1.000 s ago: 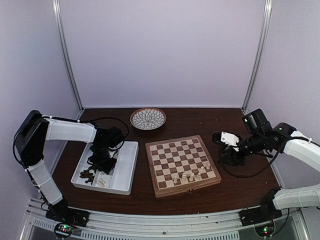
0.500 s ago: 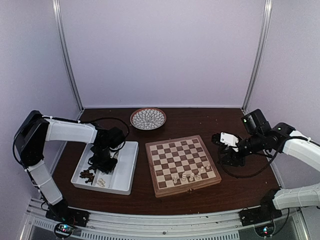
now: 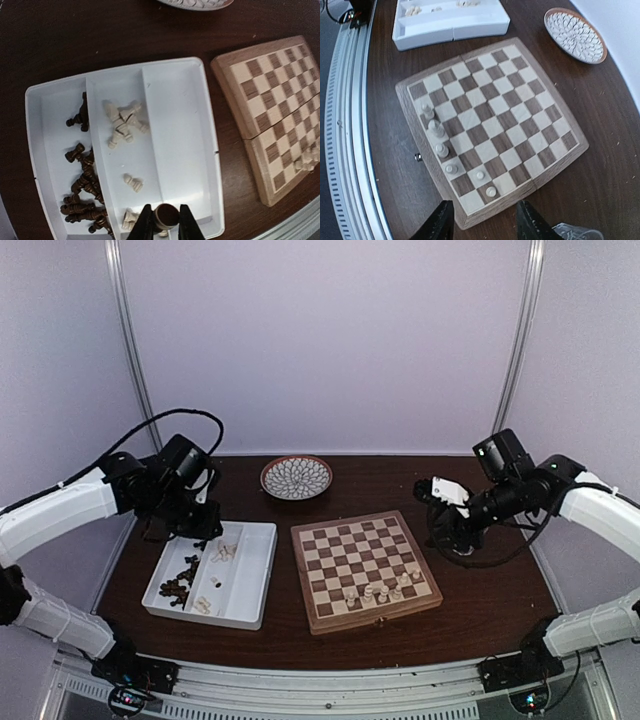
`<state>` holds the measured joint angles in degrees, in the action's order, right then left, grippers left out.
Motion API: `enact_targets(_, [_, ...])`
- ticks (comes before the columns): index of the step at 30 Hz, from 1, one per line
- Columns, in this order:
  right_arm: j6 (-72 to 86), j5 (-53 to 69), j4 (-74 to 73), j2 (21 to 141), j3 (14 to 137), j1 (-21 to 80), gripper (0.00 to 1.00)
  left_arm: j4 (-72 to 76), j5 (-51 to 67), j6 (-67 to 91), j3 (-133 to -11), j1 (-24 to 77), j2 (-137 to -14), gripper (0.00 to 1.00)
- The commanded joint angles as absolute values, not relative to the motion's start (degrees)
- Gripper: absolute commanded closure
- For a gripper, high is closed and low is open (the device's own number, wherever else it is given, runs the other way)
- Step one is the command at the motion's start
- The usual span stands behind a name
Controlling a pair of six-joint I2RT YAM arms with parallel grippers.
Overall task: Set up the chess pieces on the board
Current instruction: Pass from the left arm to the right
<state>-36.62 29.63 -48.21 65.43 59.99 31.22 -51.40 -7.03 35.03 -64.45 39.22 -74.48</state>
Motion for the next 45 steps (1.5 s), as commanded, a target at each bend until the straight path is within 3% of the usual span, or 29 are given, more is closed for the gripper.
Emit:
enact_targets(1, [-31.4, 32.8, -48.3, 69.0, 71.2, 33.7, 0.54, -29.7, 4.3, 45.5, -60.5, 39.5, -67.3, 0.90])
enact_targets(8, [-19.7, 33.6, -45.1, 78.6, 88.3, 37.8, 0.54, -9.0, 9.3, 61.5, -62.8, 41.9, -67.5, 0.90])
enact_targets(19, [-12.4, 28.0, -36.8, 85.0, 96.6, 43.3, 0.54, 20.1, 4.8, 80.0, -59.7, 49.5, -73.7, 0.90])
enact_targets(30, [-10.0, 28.0, -34.1, 88.5, 101.4, 46.7, 0.55, 32.8, 5.1, 88.2, -62.7, 52.2, -82.4, 0.90])
enact_targets(45, [-8.9, 24.1, -31.9, 89.2, 98.9, 48.0, 0.56, 37.2, 6.0, 90.5, -62.6, 52.6, -83.5, 0.90])
